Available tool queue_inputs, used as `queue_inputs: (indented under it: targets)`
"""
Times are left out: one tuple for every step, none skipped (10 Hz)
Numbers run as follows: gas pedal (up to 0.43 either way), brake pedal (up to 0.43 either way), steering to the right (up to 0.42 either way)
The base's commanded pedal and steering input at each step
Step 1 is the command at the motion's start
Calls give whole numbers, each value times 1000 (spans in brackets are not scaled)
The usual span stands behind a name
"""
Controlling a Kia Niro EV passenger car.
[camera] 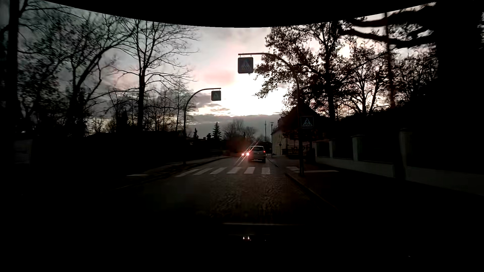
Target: Follow the waypoints while adhering to traffic rules and regulations
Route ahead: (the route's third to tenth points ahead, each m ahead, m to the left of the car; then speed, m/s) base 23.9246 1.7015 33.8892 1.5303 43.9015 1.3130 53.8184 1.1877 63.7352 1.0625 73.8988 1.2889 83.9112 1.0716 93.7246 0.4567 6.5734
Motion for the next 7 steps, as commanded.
queue_inputs:
  targets:
    - [87, 0, 10]
    - [87, 0, 5]
    - [87, 0, 6]
    - [87, 0, 8]
    - [87, 0, 5]
    - [79, 0, 5]
    - [79, 0, 4]
